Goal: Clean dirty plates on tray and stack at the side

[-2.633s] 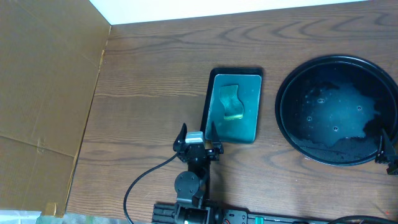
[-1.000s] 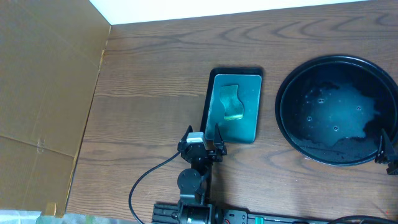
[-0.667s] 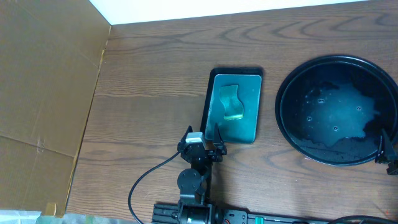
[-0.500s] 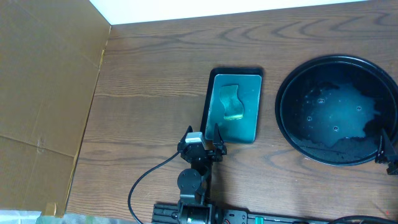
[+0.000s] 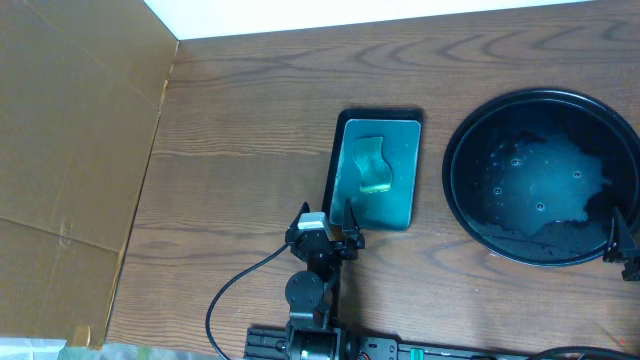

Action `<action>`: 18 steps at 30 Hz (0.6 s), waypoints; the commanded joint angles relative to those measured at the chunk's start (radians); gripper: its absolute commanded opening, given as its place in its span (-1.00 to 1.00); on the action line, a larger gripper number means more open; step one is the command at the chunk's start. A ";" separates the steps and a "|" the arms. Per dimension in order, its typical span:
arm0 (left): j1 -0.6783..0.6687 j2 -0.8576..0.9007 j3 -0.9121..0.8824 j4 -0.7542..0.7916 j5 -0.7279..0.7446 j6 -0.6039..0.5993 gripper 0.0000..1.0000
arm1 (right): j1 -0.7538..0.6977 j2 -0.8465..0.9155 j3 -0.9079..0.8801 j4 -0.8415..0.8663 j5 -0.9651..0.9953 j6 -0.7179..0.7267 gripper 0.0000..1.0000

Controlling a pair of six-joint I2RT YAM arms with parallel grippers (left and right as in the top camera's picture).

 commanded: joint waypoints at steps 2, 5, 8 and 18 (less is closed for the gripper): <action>0.003 -0.006 -0.010 -0.049 -0.047 -0.016 0.64 | 0.005 -0.005 -0.002 -0.005 0.009 -0.014 0.99; 0.003 -0.006 -0.010 -0.049 -0.047 -0.016 0.63 | 0.005 -0.005 -0.002 -0.004 0.009 -0.014 0.98; 0.003 -0.006 -0.010 -0.049 -0.047 -0.016 0.63 | 0.005 -0.005 -0.002 -0.004 0.009 -0.014 0.98; 0.003 -0.006 -0.010 -0.049 -0.047 -0.016 0.63 | 0.005 -0.006 -0.002 -0.006 0.016 -0.159 0.98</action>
